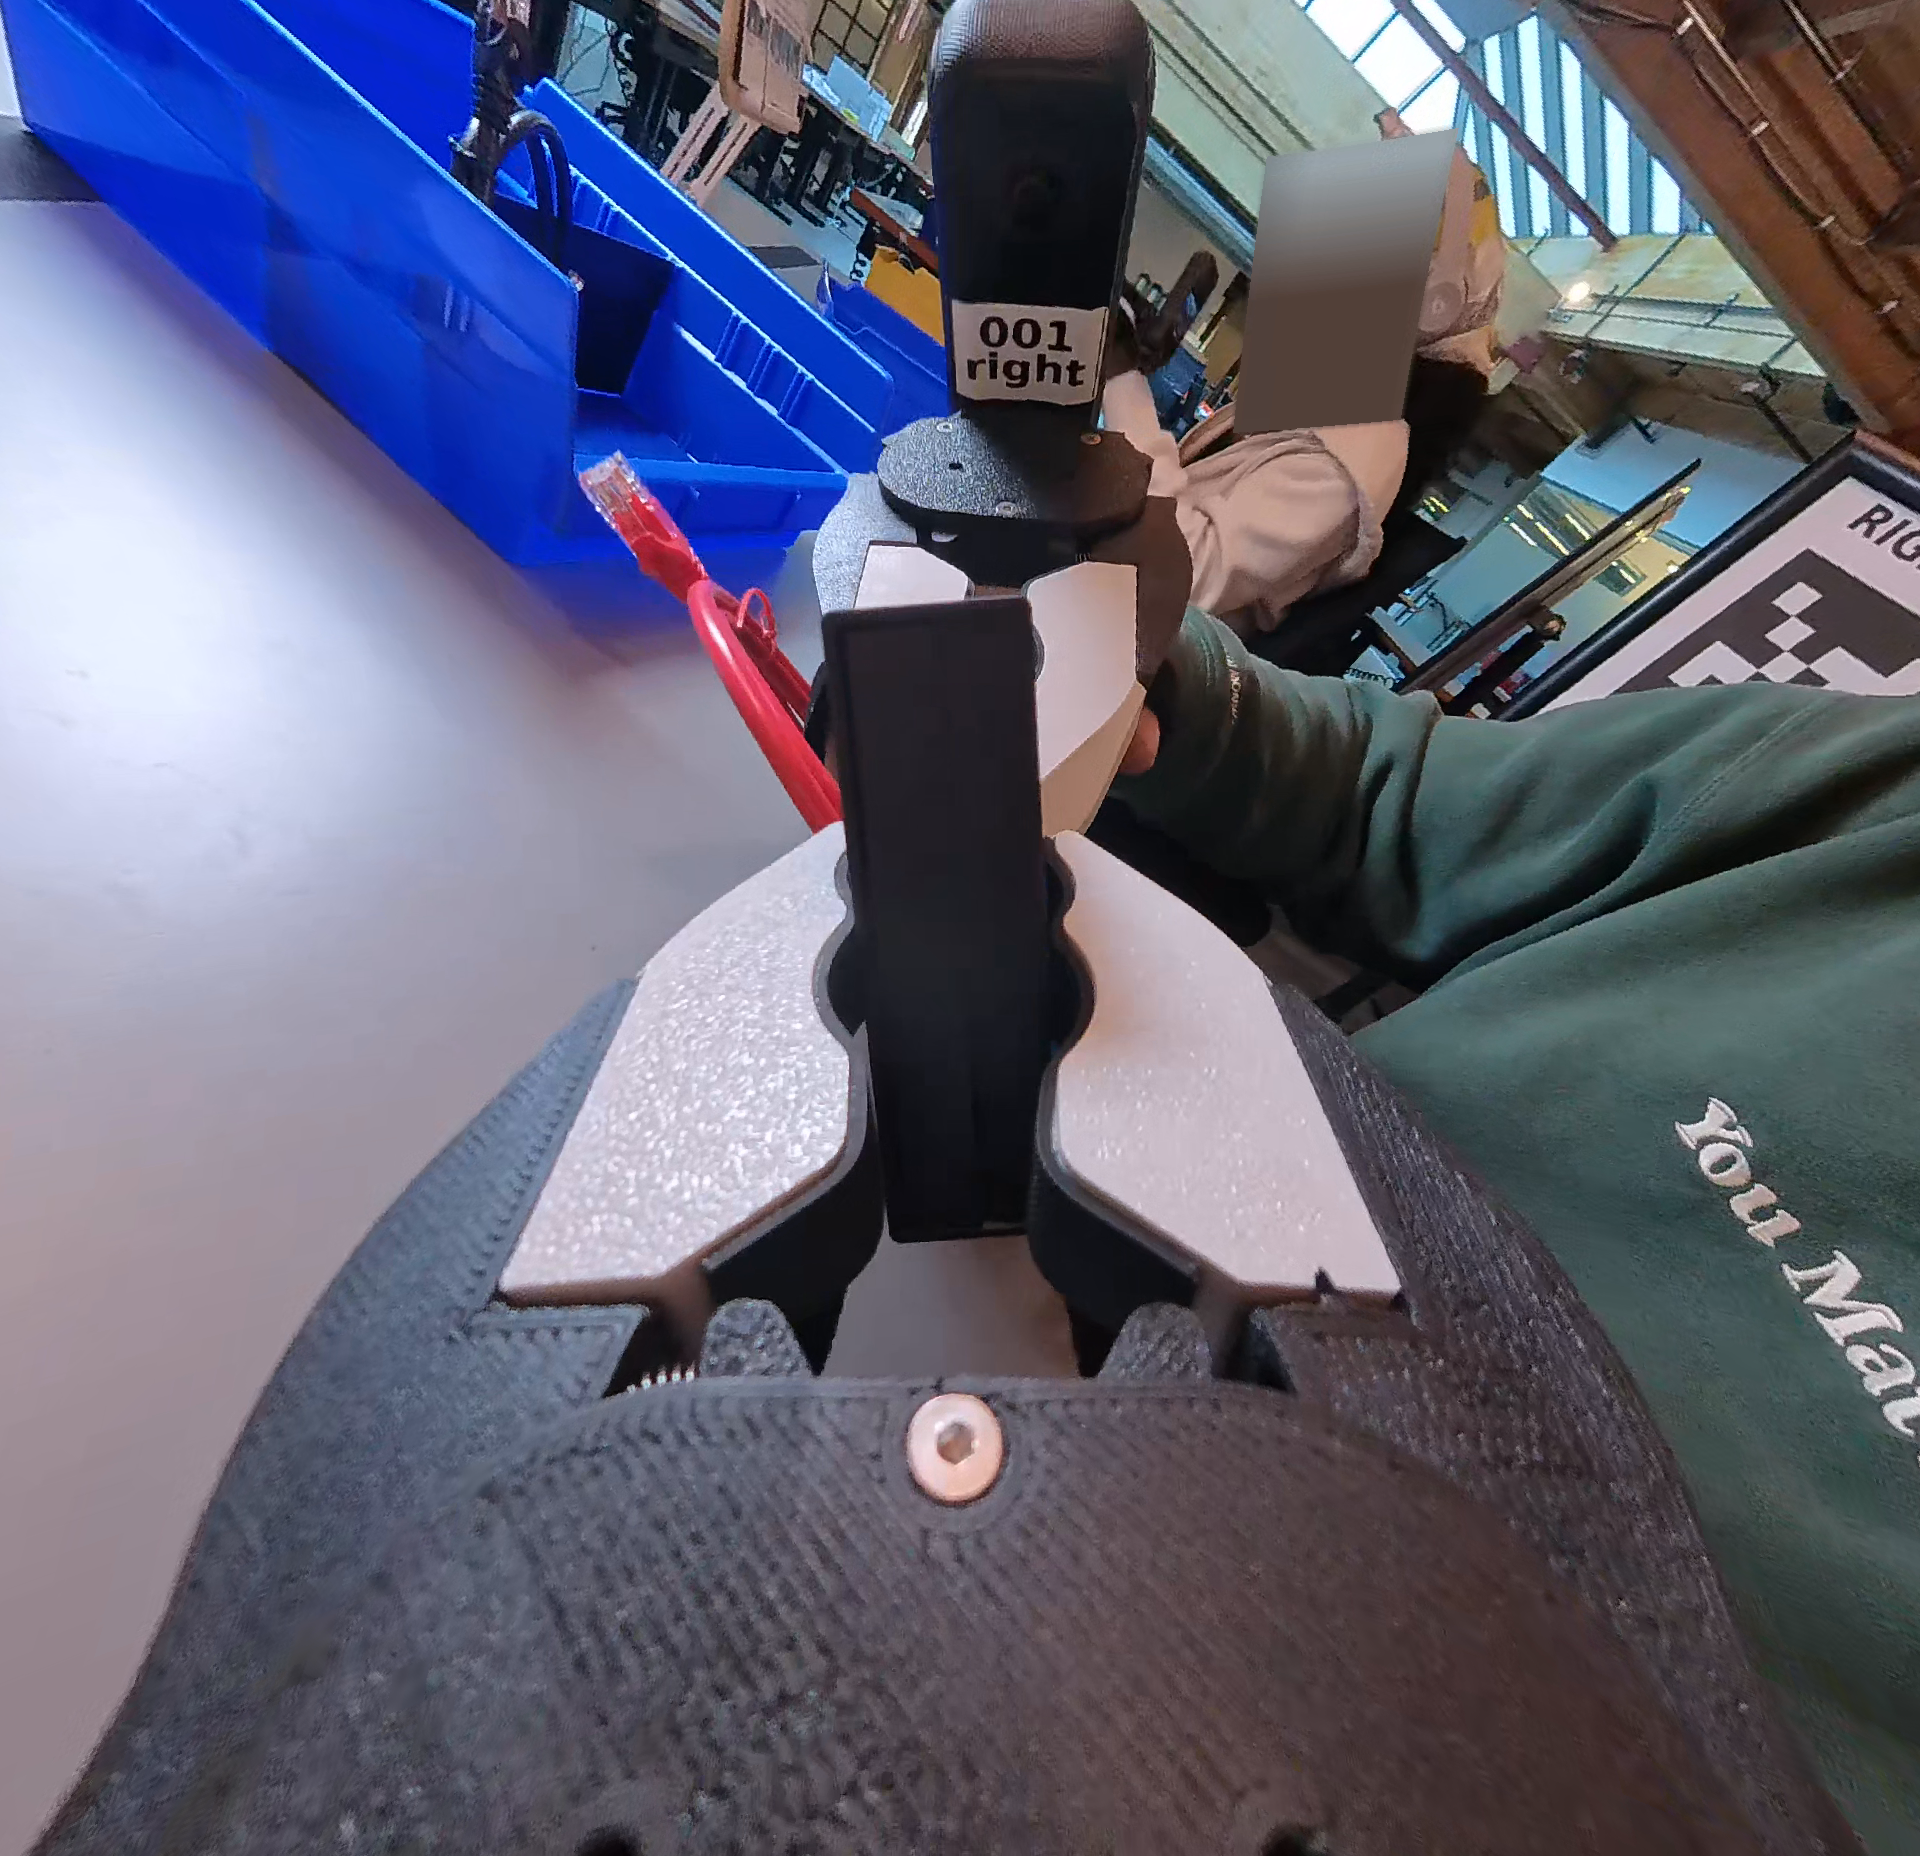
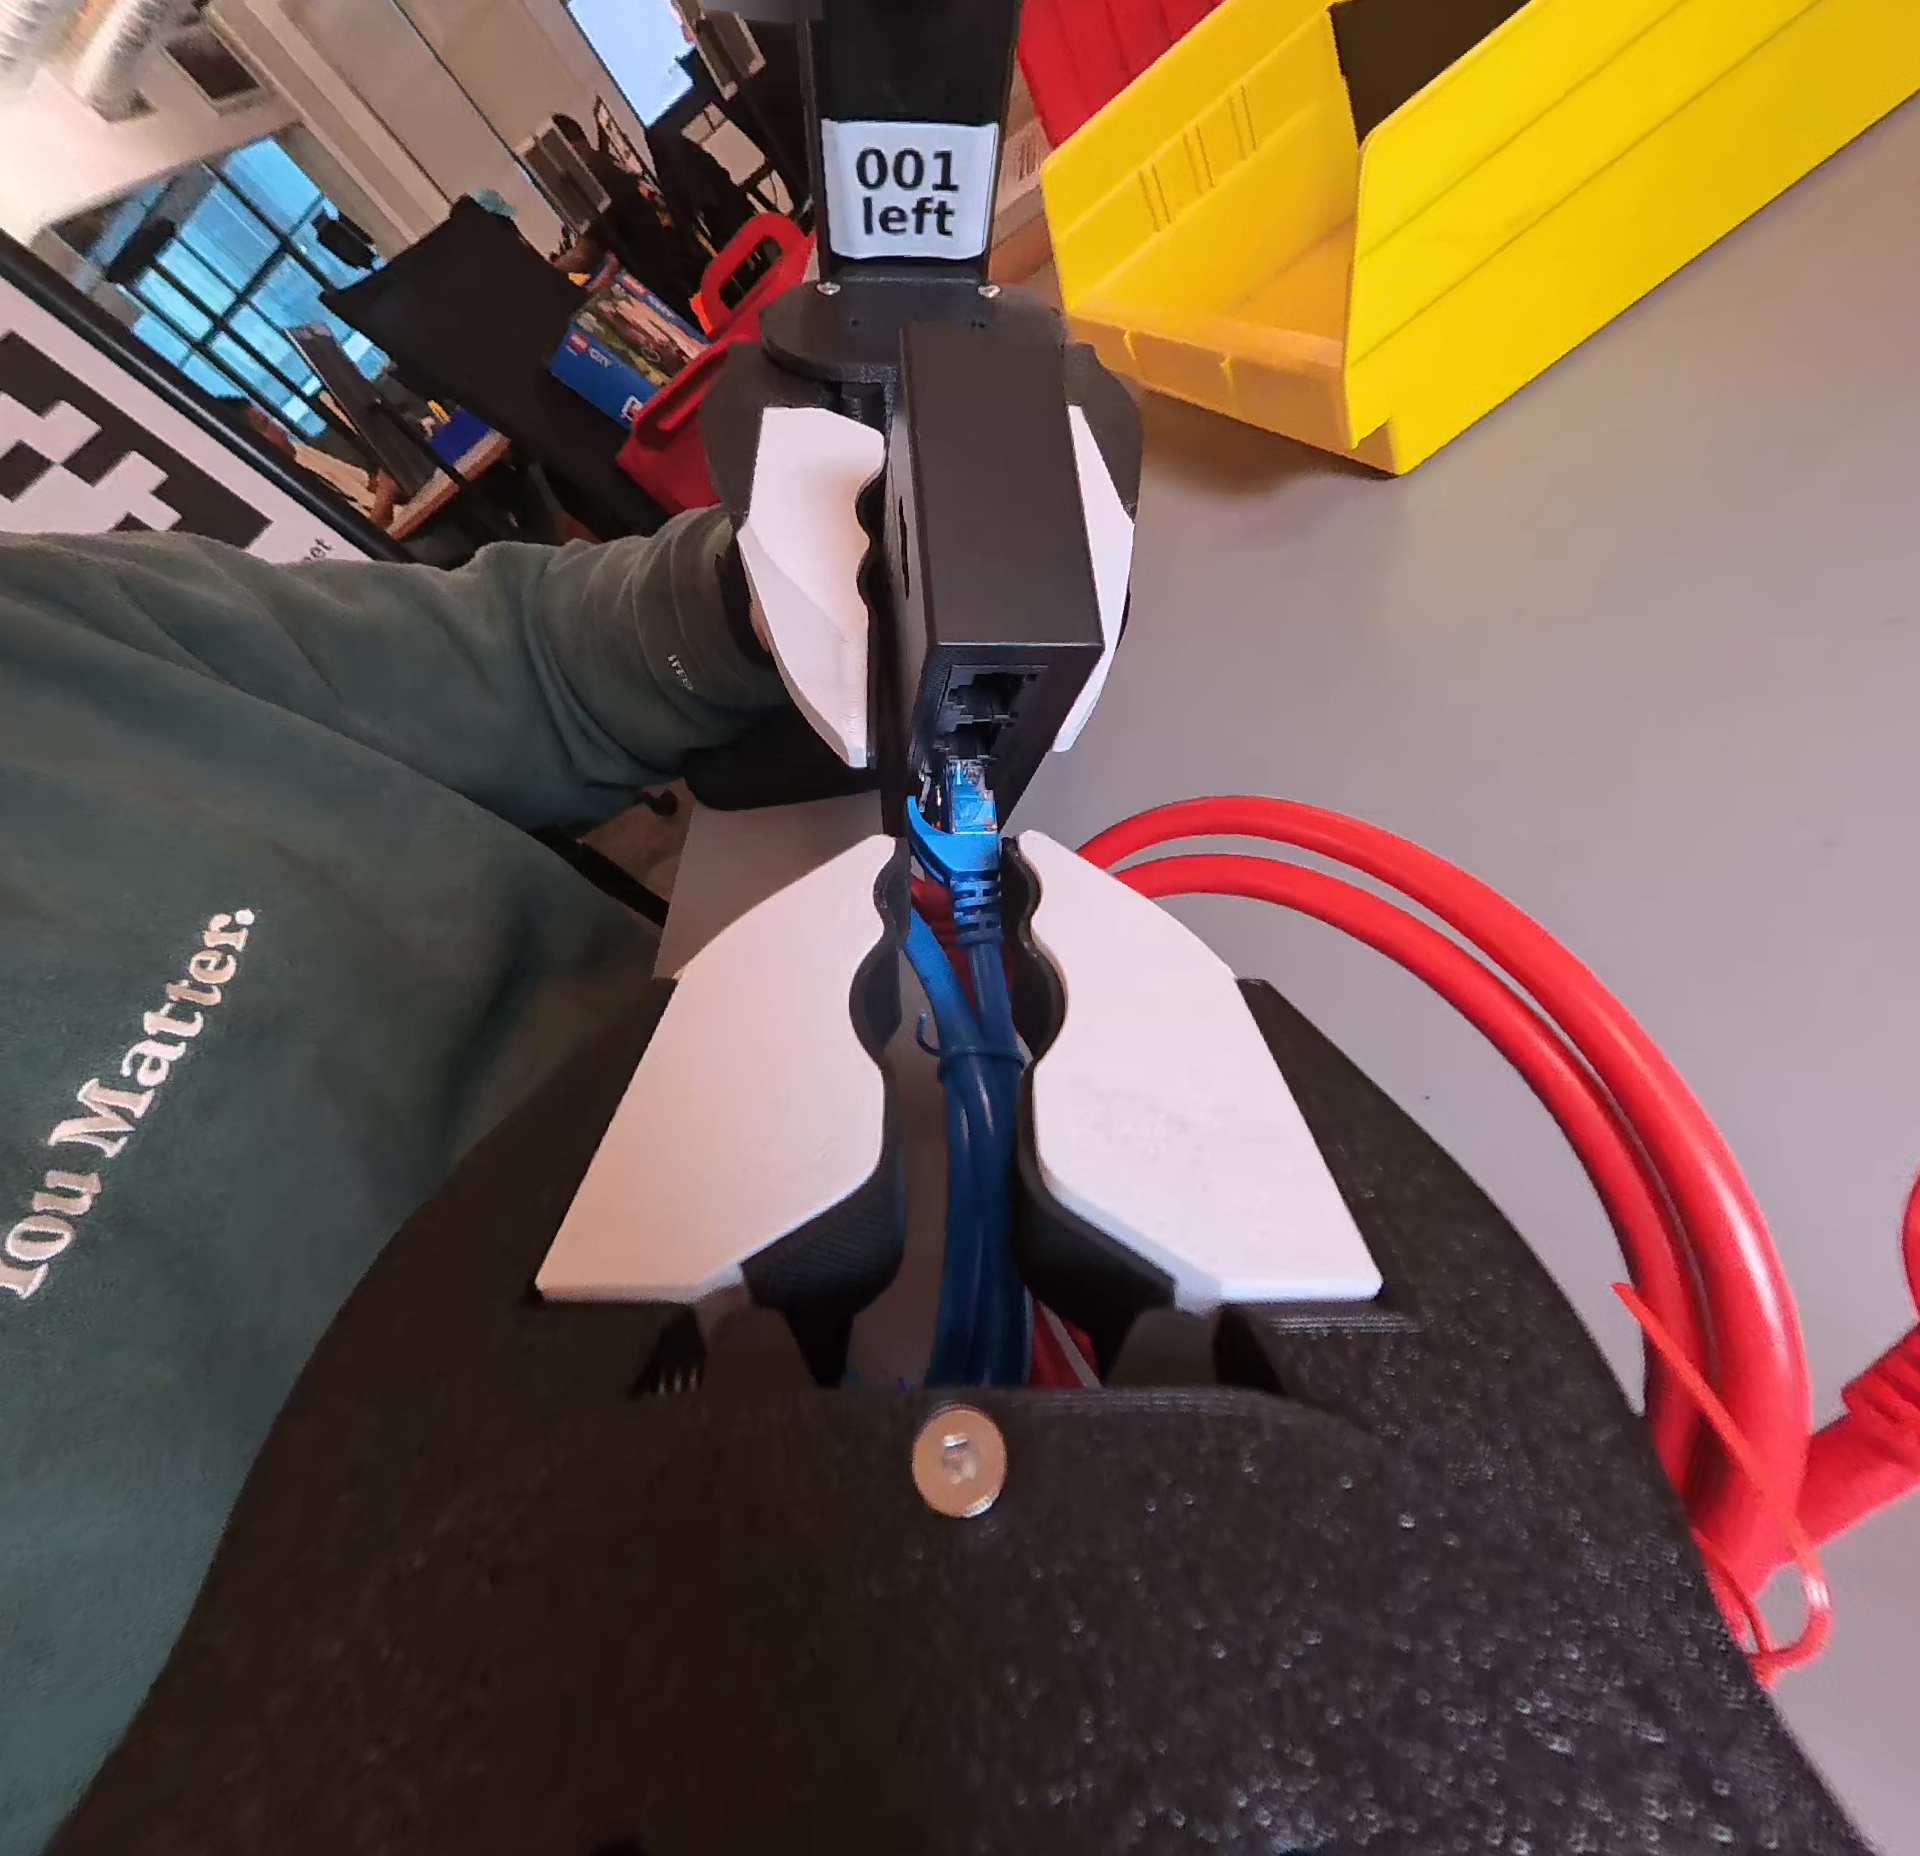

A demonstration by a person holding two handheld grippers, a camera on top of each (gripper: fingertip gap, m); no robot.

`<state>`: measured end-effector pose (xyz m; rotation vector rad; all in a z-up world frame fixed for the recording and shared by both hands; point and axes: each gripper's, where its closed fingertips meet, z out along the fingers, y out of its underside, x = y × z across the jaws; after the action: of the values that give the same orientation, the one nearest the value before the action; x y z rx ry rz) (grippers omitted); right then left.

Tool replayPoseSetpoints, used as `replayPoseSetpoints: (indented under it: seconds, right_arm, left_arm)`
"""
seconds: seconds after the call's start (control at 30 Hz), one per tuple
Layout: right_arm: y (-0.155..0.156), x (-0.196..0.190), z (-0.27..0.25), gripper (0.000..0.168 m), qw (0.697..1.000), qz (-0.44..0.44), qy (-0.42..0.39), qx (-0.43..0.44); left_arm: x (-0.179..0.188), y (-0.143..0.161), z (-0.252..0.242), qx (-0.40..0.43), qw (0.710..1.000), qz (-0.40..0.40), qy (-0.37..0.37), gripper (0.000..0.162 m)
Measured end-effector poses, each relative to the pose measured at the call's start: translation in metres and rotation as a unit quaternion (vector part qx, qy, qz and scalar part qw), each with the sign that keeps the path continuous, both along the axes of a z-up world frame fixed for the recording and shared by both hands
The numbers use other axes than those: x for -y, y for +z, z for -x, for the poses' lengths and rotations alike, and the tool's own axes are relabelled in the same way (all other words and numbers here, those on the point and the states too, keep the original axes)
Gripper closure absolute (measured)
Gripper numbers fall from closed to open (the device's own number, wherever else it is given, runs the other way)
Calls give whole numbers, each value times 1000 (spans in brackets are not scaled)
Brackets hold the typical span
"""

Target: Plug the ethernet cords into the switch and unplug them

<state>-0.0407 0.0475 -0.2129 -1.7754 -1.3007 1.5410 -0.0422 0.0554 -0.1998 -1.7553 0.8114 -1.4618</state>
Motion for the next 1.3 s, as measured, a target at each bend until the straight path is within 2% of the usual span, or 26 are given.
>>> replayPoseSetpoints:
  seconds: [0.3, 0.87, 1.07, 1.3]
  right_arm:
    - [8, -6, 4, 151, 999, 15, -29, -37]
    - [4, -4, 1, 152, 999, -37, -25, -6]
    - [2, -7, 3, 154, 997, -61, -48, 12]
    - [-5, -13, 3, 155, 997, -9, -76, 9]
  left_arm:
    - [-2, 1, -1, 5, 1000, -2, 19, 131]
    - [-1, 2, -4, 7, 1000, -5, 27, 131]
    - [-3, 6, -4, 4, 999, -21, 44, 131]
    - [-7, 2, -3, -24, 995, -74, 68, 131]
